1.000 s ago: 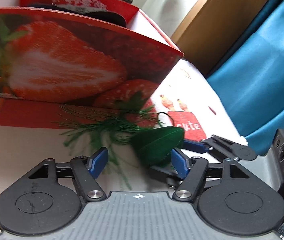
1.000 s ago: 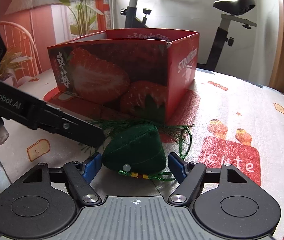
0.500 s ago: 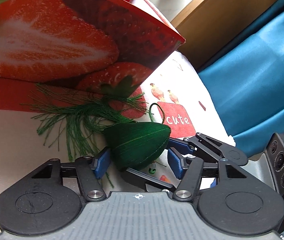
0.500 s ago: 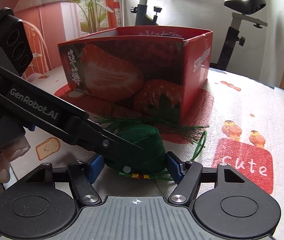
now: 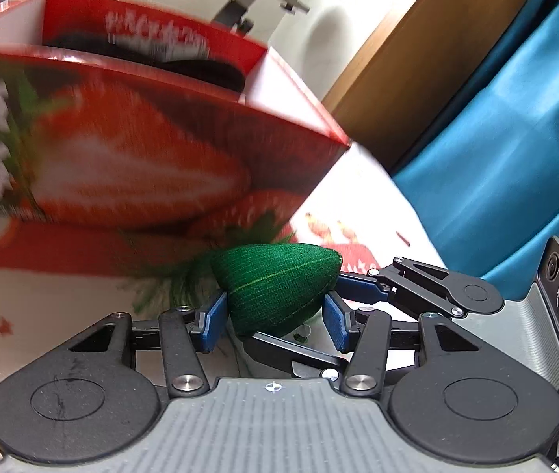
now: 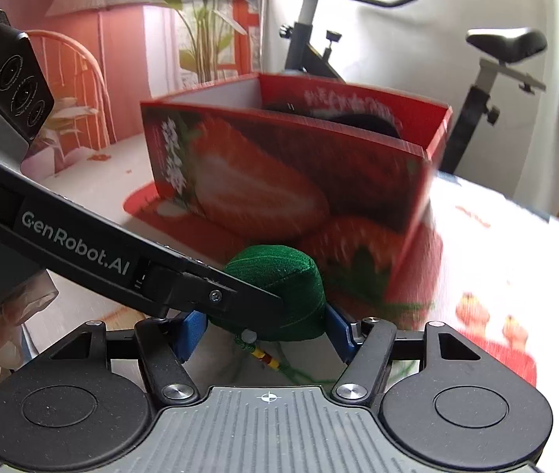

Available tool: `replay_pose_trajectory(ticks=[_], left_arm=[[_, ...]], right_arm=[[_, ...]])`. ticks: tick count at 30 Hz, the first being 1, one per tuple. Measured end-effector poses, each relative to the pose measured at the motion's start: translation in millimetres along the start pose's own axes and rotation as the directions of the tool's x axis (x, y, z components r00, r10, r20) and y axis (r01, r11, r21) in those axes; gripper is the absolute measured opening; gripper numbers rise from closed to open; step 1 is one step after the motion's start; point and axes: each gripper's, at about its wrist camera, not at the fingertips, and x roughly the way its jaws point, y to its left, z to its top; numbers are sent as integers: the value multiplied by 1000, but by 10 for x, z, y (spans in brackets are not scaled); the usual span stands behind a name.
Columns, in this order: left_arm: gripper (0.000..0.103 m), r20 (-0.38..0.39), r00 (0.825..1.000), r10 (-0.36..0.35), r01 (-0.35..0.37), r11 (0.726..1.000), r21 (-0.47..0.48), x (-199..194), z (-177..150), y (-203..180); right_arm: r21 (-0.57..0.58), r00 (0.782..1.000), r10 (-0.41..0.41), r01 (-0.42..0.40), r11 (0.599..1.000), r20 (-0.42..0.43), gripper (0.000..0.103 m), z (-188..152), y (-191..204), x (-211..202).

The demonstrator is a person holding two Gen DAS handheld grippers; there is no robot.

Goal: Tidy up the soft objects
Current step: 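Lift the green sachet with both grippers and lower it into the box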

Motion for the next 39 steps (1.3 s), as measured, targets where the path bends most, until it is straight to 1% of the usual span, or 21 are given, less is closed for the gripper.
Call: replay_pose_trajectory(ticks=[4,6,12,17,20,22,24,27,30,33,37,39], left_arm=[[55,47,999,17,-19,999,45,-225,184,-89],[55,84,996,17,-22,998,55,-377,308,-122],[55,192,981,3,-19,996,83,-809,785,-172],[55,264,964,-3,-30,992,121,-1091,1282,-248],[55,297,955,-12,-36,987,154,-1247,1532,-300],[55,315,949,-10,-48,983,175,-1290,1664,-341],[55,323,946,-5,-60,980,191,-1241,1782,-384],[55,310,951,-5,-59,979,197,-1104,1851,-405],[55,270,962,-31,-18,984,175,-884,1862,-325],[55,218,975,-45,15,990,137,-589,1823,-199],[55,166,985,-54,33,992,123,-169,1727,-32],[55,125,991,-46,32,993,114,15,1663,9]], right_arm=[[-36,1000,-6,7,999,31,61,240,89,-91],[-48,999,-5,8,999,52,61,412,118,-154],[-98,989,12,3,995,148,60,1029,150,-374],[-174,974,5,35,984,225,59,1600,203,-489],[-209,960,0,61,976,278,59,1897,200,-543],[-218,952,-6,76,973,305,59,2056,170,-559],[-226,947,-19,96,969,320,59,2169,138,-550],[-230,949,-40,117,966,313,59,2248,50,-460],[-219,958,-59,124,968,282,59,2205,-82,-330],[-198,971,-67,114,974,230,59,2027,-238,-163],[-175,984,-87,114,978,158,59,1788,-406,66],[-146,988,-86,104,984,126,59,1687,-494,159]])
